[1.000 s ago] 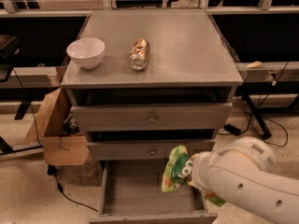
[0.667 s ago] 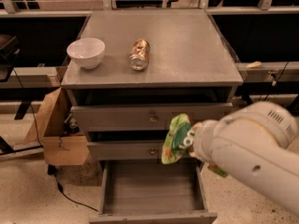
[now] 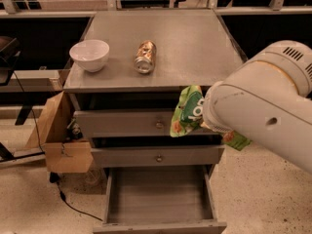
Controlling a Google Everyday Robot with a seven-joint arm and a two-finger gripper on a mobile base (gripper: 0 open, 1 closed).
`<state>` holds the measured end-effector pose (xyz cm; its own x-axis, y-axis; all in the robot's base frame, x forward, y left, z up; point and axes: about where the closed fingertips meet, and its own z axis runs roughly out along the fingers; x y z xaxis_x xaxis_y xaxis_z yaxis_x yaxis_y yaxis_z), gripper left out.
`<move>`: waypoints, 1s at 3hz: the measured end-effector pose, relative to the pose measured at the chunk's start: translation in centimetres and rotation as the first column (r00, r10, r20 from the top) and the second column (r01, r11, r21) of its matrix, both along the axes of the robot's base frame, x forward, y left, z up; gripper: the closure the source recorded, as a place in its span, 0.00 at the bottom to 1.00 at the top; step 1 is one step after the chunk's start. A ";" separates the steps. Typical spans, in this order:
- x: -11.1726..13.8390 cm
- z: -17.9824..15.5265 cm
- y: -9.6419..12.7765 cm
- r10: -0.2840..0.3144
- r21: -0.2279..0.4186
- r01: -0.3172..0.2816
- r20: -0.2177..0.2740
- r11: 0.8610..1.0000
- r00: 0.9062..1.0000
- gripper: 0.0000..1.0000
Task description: Pick green rice chip bag from bottom drawer and place on counter
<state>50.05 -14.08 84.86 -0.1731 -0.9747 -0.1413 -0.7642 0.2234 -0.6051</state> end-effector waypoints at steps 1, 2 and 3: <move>-0.3 -0.2 -0.4 -0.002 0.013 0.001 0.004 1.000 1.000 1.00; 3.1 1.7 -1.2 -0.006 0.029 0.004 0.087 1.000 0.996 1.00; 8.8 4.9 -1.4 -0.027 0.037 0.021 0.173 0.999 0.985 1.00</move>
Offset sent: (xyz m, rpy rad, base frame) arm 0.0785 -0.0237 0.0601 0.0430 -0.2359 -0.0044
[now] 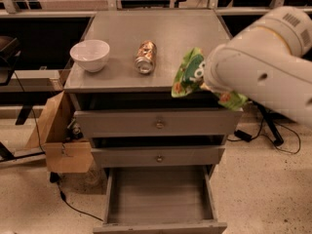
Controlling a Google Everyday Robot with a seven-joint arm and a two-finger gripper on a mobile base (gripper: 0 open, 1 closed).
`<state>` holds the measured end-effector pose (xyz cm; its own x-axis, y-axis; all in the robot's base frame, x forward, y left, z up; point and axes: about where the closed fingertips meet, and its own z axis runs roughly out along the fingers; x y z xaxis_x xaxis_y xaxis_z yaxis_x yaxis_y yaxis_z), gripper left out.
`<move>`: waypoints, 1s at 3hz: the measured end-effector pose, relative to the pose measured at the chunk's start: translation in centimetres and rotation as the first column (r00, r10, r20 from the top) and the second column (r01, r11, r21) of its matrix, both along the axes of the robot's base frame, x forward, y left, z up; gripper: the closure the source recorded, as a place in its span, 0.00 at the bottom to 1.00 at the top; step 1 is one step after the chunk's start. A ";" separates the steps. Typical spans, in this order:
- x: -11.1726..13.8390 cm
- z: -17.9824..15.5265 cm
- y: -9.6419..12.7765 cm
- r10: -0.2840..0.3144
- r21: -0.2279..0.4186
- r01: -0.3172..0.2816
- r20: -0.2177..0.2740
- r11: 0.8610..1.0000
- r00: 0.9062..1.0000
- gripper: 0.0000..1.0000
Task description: Pick green rice chip bag from bottom drawer and place on counter
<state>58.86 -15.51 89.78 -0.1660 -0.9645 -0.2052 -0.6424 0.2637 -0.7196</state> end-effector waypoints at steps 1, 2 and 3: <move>6.3 2.9 0.7 -0.004 0.013 0.003 0.057 1.000 0.998 1.00; 12.3 4.8 1.0 -0.003 0.065 -0.004 0.109 0.998 0.994 0.83; 16.4 4.9 1.5 0.013 0.113 -0.027 0.122 0.993 0.992 0.60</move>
Offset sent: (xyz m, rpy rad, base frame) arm 0.2009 0.0178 0.0680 0.1645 -0.1732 0.0167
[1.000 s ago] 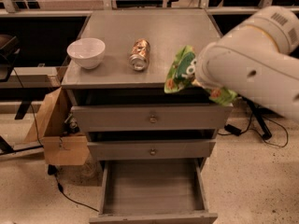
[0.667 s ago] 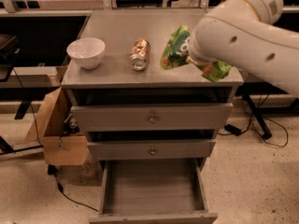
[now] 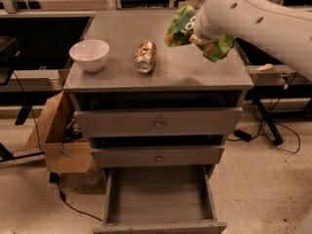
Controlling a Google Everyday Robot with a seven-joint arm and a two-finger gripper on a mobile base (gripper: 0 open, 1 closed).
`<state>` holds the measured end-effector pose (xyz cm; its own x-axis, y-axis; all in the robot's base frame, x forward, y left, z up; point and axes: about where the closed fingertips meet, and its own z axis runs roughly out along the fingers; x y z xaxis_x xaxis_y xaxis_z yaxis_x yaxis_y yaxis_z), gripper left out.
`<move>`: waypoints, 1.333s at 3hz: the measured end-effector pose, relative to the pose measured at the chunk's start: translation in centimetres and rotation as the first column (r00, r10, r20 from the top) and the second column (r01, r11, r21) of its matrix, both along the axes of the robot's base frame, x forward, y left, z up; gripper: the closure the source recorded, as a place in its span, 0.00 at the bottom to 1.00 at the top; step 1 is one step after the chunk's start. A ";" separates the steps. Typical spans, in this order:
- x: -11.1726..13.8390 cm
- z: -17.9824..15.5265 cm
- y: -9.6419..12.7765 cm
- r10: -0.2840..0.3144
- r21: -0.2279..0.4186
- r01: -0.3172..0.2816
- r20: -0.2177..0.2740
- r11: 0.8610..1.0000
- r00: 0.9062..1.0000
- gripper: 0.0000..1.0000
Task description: Pick green rice chip bag from bottom drawer and place on counter
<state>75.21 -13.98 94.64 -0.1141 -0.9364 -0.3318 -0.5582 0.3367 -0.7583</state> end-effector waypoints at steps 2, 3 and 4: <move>3.2 -2.4 0.0 0.063 0.040 -0.060 -0.071 0.997 0.995 0.13; 3.1 -3.5 -0.7 0.083 0.054 -0.077 -0.116 0.996 0.990 0.00; 3.1 -3.5 -0.7 0.085 0.055 -0.078 -0.119 0.995 0.989 0.00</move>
Offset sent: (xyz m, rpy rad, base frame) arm 0.0426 -0.0069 -0.0377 0.0459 0.1257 0.0974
